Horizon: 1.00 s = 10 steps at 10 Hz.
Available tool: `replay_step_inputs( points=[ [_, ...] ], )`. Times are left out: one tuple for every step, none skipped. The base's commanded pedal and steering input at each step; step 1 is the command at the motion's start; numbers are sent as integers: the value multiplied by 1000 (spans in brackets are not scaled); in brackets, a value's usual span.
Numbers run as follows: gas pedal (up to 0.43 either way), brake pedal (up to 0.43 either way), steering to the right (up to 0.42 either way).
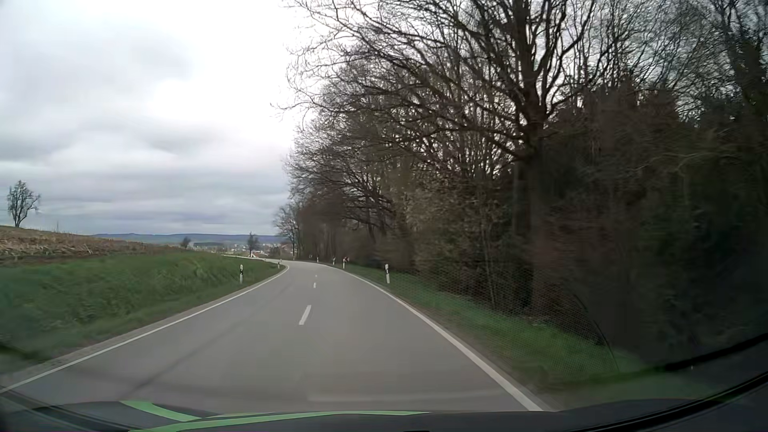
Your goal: Follow the waypoints while adhering to traffic rules and regulations
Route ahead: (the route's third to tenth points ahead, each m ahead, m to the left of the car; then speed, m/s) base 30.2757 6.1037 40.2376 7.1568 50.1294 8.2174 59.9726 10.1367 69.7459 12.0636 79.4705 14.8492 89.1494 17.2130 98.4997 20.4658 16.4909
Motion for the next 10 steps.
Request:
replay_step_inputs(
  points=[
    [87, 0, -36],
    [87, 0, -35],
    [87, 0, -34],
    [87, 0, -33],
    [87, 0, -31],
    [87, 0, -28],
    [87, 0, -25],
    [98, 0, -23],
    [98, 0, -21],
    [98, 0, -19]
  ],
)
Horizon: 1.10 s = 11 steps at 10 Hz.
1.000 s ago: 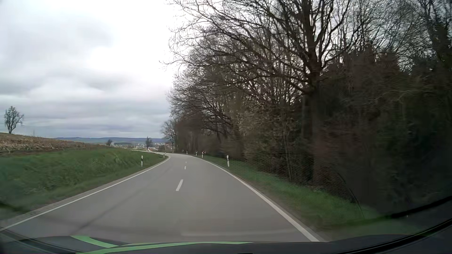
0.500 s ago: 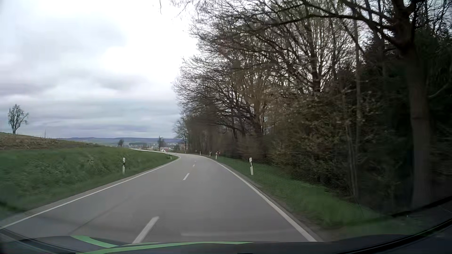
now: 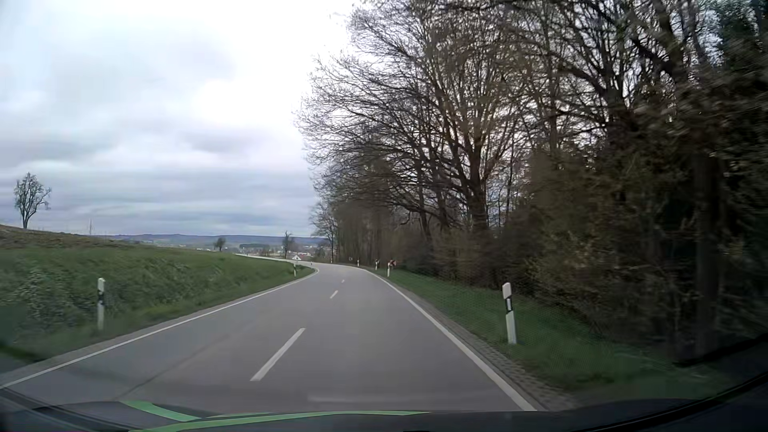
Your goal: Follow the waypoints while adhering to traffic rules and regulations
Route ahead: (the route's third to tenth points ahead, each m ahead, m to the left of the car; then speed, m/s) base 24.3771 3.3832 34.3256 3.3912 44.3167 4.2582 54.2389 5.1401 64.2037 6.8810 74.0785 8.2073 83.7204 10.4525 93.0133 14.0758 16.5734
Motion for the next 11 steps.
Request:
replay_step_inputs(
  points=[
    [98, 0, -16],
    [98, 0, -14],
    [98, 0, -12],
    [98, 0, -11],
    [98, 0, -11],
    [98, 0, -10],
    [98, 0, -9],
    [98, 0, -6],
    [98, 0, -6],
    [98, 0, -6],
    [98, 0, -6]
  ],
)
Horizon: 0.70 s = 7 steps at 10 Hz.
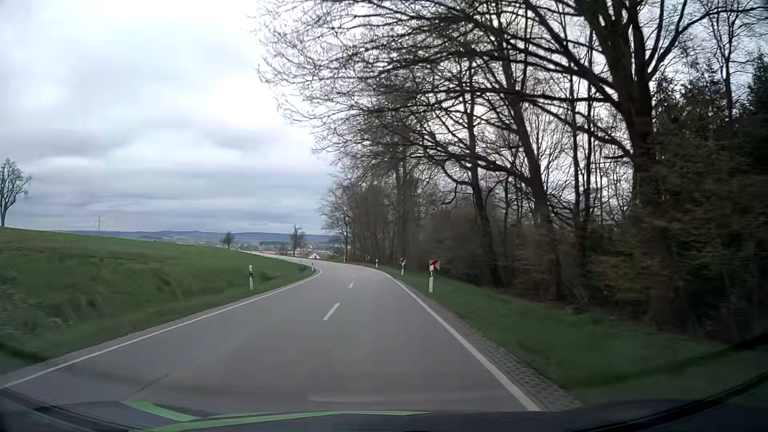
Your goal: Follow the waypoints while adhering to traffic rules and regulations
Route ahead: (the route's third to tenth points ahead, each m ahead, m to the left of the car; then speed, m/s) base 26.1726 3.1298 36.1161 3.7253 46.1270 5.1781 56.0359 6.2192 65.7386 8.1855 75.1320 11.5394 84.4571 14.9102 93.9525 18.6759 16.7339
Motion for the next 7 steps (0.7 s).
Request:
replay_step_inputs(
  points=[
    [87, 0, -6],
    [79, 0, -5],
    [79, 0, -5],
    [59, 0, -4],
    [59, 0, -4],
    [47, 0, -3],
    [28, 0, -3]
  ],
)
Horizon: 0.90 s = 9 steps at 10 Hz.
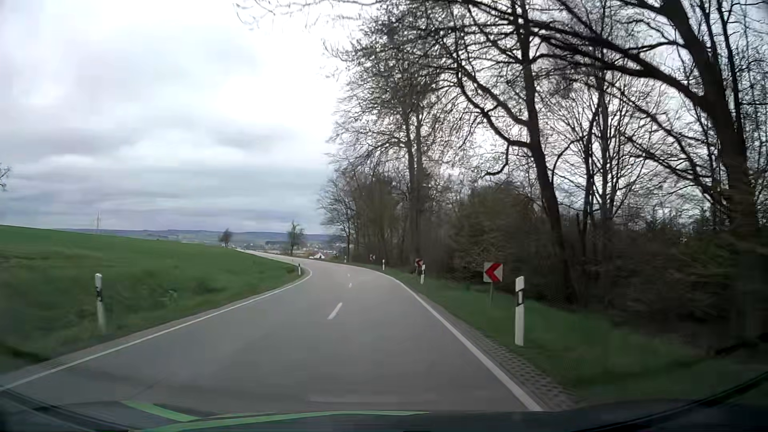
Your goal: Follow the waypoints while adhering to traffic rules and regulations
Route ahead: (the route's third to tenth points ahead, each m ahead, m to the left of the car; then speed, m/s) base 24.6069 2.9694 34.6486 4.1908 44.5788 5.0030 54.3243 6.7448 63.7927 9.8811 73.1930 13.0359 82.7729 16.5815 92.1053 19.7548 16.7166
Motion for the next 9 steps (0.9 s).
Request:
replay_step_inputs(
  points=[
    [20, 0, -4],
    [8, 0, -4],
    [0, 0, -3],
    [0, 0, -4],
    [0, 0, -4],
    [0, 0, -4],
    [0, 0, -4],
    [0, 0, -5],
    [0, 0, -7]
  ],
)
